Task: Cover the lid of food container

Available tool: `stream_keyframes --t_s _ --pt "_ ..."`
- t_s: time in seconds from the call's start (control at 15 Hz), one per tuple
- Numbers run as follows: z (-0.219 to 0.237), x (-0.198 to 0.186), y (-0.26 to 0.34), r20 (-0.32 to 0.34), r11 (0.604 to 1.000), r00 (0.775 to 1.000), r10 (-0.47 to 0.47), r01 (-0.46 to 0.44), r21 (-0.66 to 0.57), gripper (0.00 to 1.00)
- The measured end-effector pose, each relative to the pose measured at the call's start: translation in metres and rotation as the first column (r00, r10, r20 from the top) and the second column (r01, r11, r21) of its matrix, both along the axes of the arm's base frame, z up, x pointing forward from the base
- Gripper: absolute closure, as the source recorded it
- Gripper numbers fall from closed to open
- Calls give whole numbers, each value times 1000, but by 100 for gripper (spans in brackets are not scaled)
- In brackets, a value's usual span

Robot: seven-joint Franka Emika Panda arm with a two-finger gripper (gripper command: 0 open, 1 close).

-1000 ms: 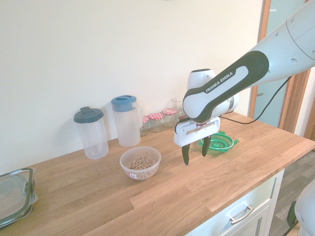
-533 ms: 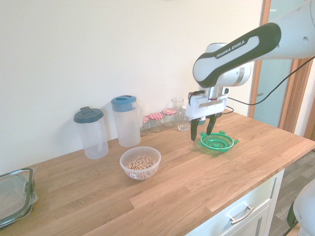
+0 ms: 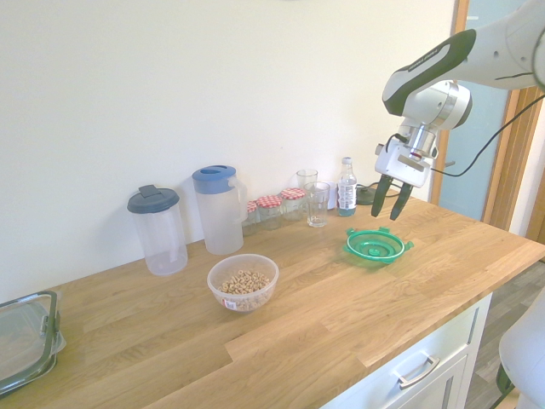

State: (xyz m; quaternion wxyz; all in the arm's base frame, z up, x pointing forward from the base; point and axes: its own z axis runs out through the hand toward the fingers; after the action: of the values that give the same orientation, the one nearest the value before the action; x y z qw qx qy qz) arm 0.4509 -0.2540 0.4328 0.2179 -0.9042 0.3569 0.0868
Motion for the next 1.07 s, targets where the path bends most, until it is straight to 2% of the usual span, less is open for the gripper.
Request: stream_keyframes --t_s 0.13,0.47,1.07 --pt "-23 6 -30 -34 999 999 -39 40 22 0" --pt "-52 12 -87 -67 992 991 -112 115 49 0" --pt "-96 22 -93 -70 977 992 -101 112 183 0"
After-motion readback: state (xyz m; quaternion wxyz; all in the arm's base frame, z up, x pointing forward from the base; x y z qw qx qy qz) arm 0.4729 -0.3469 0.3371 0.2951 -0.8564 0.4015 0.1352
